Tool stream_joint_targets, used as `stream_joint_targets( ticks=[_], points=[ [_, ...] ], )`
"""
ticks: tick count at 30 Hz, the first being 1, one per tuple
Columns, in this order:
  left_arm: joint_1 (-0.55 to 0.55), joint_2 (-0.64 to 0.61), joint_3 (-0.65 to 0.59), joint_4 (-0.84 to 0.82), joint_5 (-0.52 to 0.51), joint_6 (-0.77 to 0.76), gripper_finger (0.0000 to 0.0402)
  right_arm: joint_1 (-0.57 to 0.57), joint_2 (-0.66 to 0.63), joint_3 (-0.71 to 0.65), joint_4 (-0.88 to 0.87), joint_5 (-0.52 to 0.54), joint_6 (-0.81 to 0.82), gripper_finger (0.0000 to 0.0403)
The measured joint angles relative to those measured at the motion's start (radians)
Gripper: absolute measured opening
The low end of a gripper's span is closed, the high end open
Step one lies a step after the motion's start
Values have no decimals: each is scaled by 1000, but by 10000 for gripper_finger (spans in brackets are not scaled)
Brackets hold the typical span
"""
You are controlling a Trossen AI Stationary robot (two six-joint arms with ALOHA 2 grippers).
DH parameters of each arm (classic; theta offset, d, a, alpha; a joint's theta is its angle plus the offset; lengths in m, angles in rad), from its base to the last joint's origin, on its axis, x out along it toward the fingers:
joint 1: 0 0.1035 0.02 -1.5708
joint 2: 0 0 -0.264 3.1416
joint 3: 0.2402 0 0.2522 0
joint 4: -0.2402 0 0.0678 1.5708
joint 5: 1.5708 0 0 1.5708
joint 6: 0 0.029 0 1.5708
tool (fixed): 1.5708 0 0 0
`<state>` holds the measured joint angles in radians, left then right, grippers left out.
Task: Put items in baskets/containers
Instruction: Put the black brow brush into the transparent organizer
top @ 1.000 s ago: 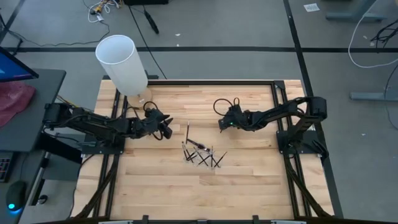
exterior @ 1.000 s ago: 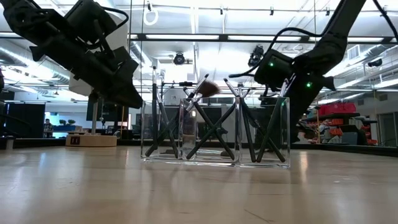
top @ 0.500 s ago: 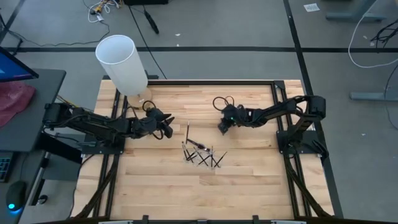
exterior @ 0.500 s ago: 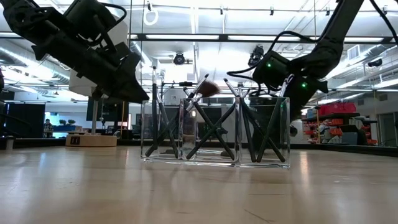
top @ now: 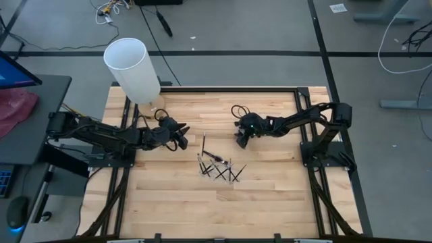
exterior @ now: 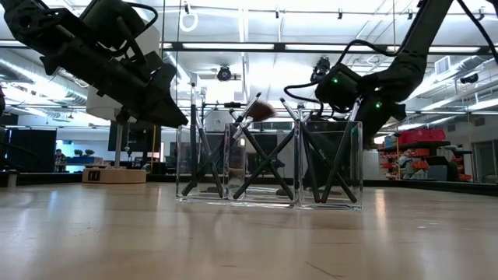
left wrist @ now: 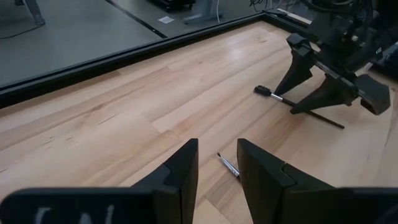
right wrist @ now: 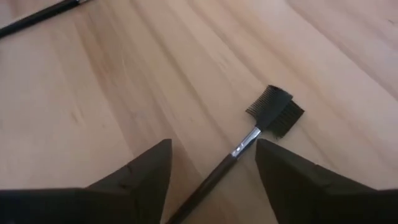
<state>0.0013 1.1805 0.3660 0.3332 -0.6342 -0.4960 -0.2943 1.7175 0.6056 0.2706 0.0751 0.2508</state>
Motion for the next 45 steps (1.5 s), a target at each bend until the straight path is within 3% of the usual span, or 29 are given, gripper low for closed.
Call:
stream_joint_targets(
  ticks=[5,10,23,32,36,45],
  points=[
    [0,0,0,11,0,0,115,23,3,0,10,89,59,241],
    [0,0,0,12,-1,0,115,42,58,1,39,156,74,206],
    [-1,0,0,14,3,-1,115,42,125,7,92,173,15,14],
    [-21,0,0,15,9,9,115,60,66,-32,150,137,-8,6],
    [-64,0,0,32,10,60,115,70,-24,-39,135,53,-36,6],
    [-151,0,-1,299,13,301,115,70,-176,-52,400,-84,-105,6]
  ],
)
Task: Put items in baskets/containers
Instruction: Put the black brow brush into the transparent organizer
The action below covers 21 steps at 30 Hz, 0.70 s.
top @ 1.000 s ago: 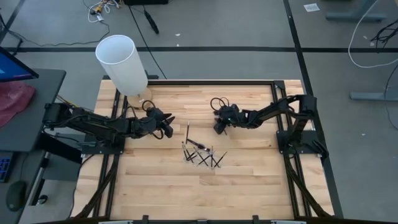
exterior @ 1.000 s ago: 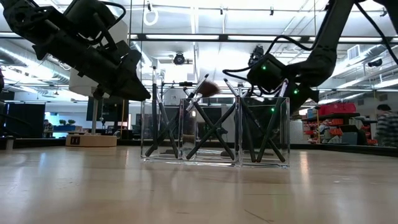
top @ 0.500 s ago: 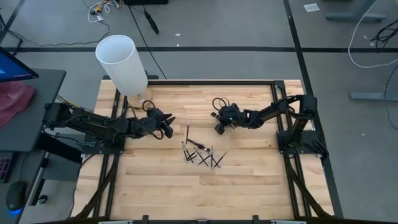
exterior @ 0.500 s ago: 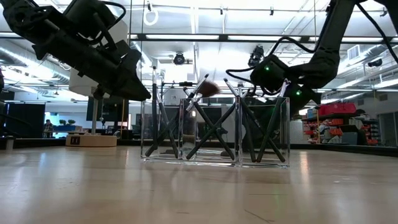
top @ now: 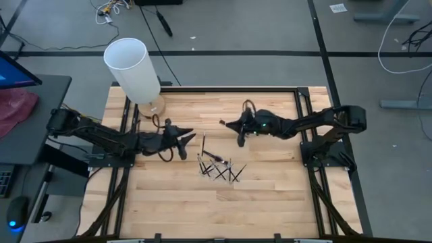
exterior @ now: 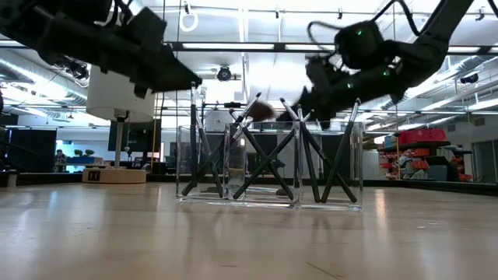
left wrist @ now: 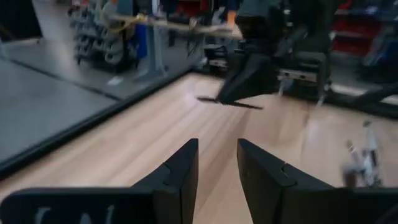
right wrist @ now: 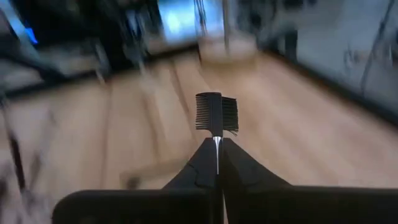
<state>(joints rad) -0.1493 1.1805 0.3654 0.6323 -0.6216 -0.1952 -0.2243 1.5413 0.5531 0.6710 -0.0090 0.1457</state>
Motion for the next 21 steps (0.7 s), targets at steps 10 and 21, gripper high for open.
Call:
stream_joint_targets(
  ticks=[10,21],
  points=[
    [-11,137,11,368,176,156,115,60,-5,-9,611,-208,3,6],
    [54,519,292,527,335,166,141,208,-5,-7,808,-211,-102,6]
  ],
)
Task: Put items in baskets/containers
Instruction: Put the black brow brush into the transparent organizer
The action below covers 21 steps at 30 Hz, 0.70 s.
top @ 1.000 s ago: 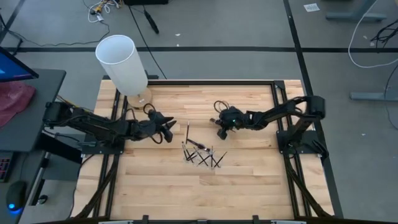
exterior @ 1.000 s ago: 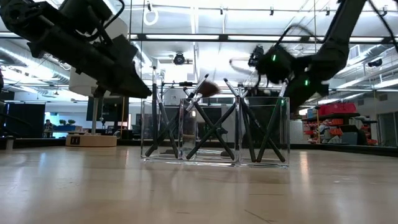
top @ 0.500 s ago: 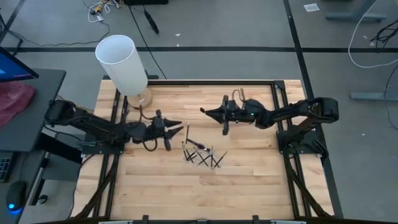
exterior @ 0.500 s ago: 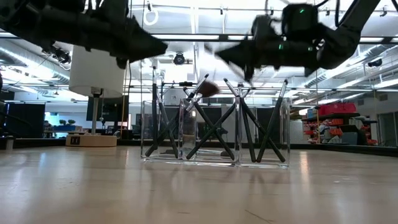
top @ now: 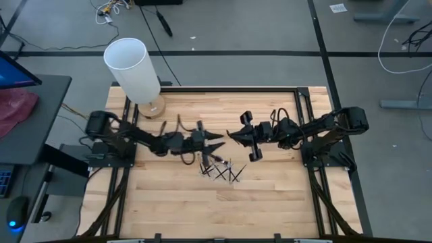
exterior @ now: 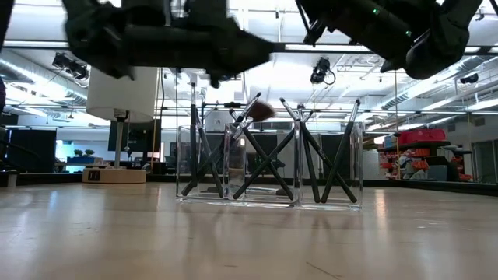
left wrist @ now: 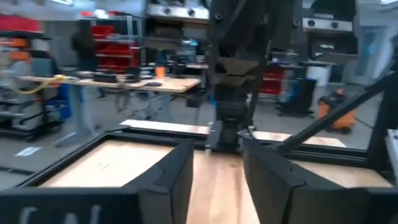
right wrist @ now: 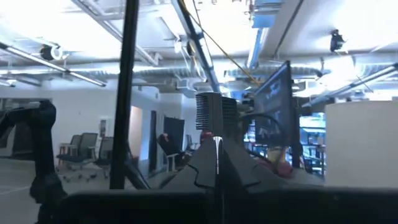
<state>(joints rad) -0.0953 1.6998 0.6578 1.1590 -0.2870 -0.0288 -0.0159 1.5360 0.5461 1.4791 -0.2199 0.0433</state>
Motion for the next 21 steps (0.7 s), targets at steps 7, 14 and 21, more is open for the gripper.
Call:
stream_joint_targets(
  ticks=[7,14,21],
  points=[
    [15,144,206,-6,110,10,203,55,0,0,22,2,-50,6],
    [11,198,304,-6,172,45,195,115,-1,0,29,93,-132,6],
    [11,200,305,-18,232,50,147,141,-1,-18,21,164,-192,4]
  ],
)
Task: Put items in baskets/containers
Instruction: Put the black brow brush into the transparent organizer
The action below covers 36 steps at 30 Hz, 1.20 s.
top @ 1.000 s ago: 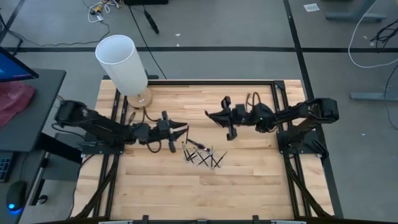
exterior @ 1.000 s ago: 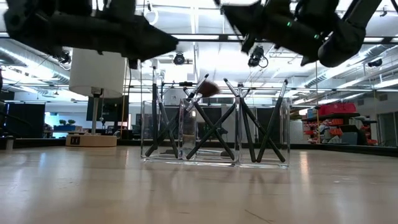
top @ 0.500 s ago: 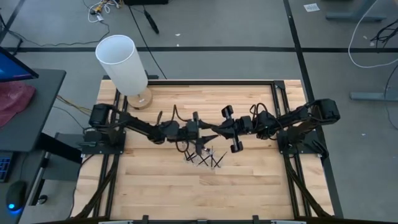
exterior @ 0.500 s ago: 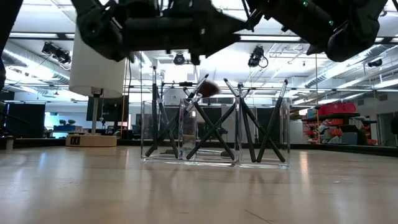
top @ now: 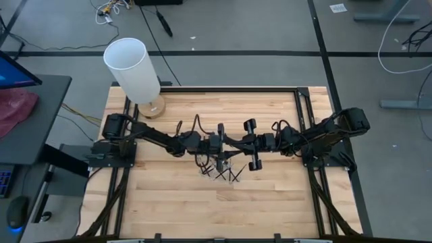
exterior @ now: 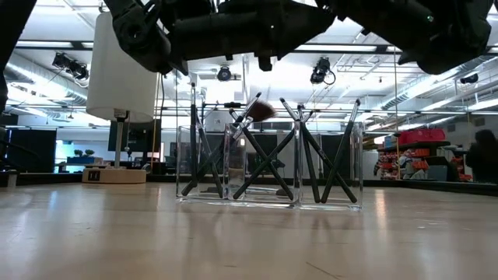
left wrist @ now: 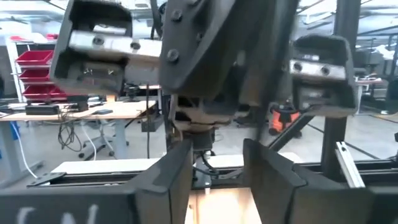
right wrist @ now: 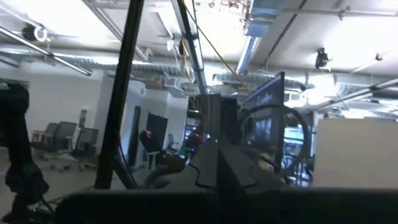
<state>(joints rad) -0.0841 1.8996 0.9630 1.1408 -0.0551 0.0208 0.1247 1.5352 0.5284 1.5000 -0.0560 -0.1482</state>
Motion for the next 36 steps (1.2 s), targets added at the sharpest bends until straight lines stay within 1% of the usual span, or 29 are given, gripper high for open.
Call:
stream_joint_targets(
  ticks=[5,7,11,12,19,22,26,28,30,33,34,36],
  points=[
    [-1,0,0,-2,1,-5,108,4,0,-27,2,40,5,3],
    [0,0,0,-12,1,-5,83,4,0,-38,2,46,10,3],
    [0,0,-2,-39,1,-7,18,5,0,-53,3,75,12,2],
    [0,0,-2,-47,1,-8,9,5,0,-56,3,75,12,2],
    [0,-1,-2,-70,1,-8,4,5,0,-57,3,75,12,2],
    [0,-22,-2,-100,1,-8,4,5,0,-57,3,75,12,2],
    [-5,-82,-2,-208,-8,15,3,3,-26,-58,-32,75,64,3],
    [-14,-126,-2,-305,-56,39,3,-5,-69,-58,-128,74,106,3],
    [-29,-177,-2,-419,-132,71,4,-17,-138,-58,-294,74,154,4],
    [-57,-248,-8,-591,-244,114,2,-40,-270,-58,-620,75,229,4],
    [-66,-269,-21,-628,-285,117,2,-47,-318,-58,-734,75,254,4],
    [-80,-314,-71,-648,-363,114,3,-61,-404,-58,-952,74,305,4]
  ],
)
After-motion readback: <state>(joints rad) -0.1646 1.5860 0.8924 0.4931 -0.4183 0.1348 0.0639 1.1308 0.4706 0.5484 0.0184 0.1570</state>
